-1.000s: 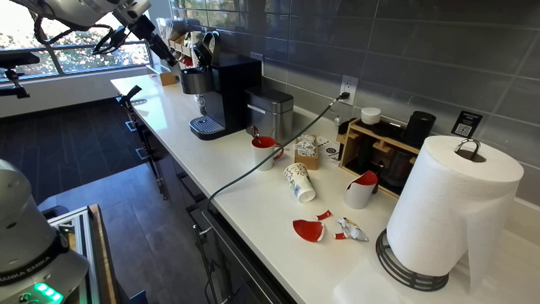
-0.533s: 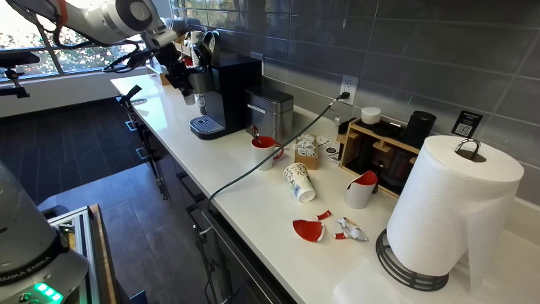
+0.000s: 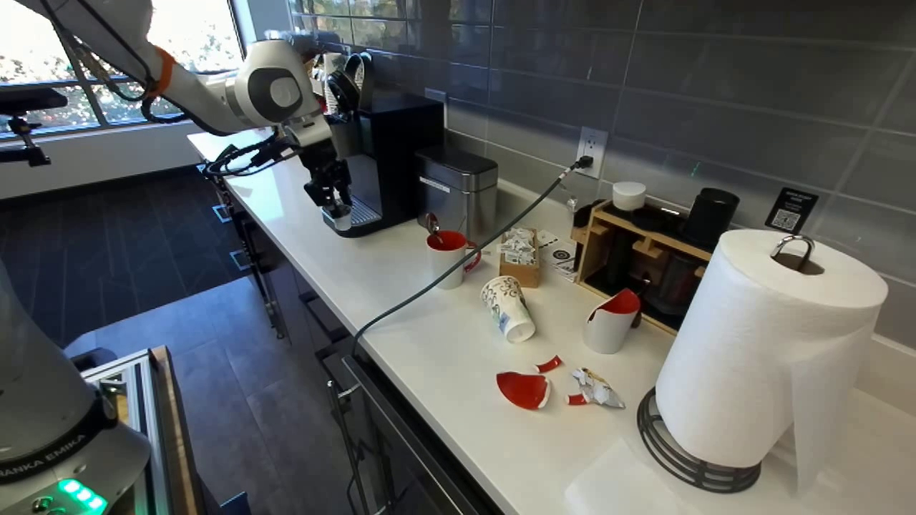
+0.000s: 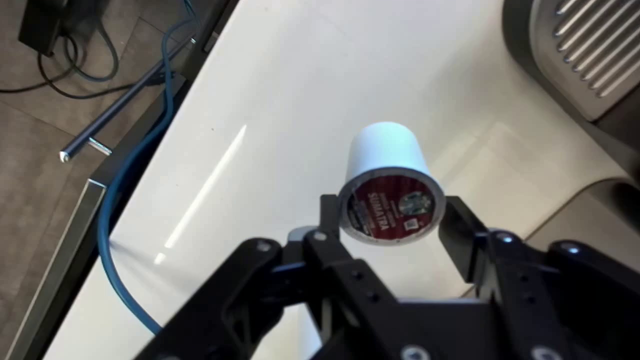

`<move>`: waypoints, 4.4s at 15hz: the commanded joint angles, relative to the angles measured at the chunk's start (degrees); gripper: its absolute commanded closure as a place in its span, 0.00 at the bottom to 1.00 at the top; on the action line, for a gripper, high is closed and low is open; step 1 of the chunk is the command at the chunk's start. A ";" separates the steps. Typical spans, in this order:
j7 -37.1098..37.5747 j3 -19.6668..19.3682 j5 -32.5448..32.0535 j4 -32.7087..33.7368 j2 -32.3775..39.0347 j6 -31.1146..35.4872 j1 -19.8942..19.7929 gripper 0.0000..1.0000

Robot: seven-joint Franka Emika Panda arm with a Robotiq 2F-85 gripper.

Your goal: Pick up the small cup from the coffee marker and put it on the counter

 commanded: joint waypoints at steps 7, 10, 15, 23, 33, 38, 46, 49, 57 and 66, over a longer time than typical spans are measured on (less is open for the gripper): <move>17.89 -2.94 0.41 0.13 9.76 -6.21 2.29 0.72; 20.37 -3.35 1.76 0.44 9.93 -6.54 2.47 0.21; 21.53 -3.08 5.45 -1.09 7.51 -4.10 2.08 0.00; 8.60 -2.00 1.13 -8.40 -7.03 5.67 1.18 0.00; -13.10 2.10 -2.16 -2.16 -14.49 -9.56 -1.52 0.00; -9.42 5.66 -10.48 6.93 -10.72 -28.06 -3.25 0.00; -17.88 4.22 -9.13 7.15 -9.64 -21.01 -1.64 0.00; -14.54 4.25 -16.21 5.26 -10.49 -17.19 -2.57 0.00; -15.69 -2.98 -33.36 -1.45 -8.21 13.88 -6.99 0.00; -17.25 -6.30 -39.80 -1.79 -4.84 27.20 -9.43 0.00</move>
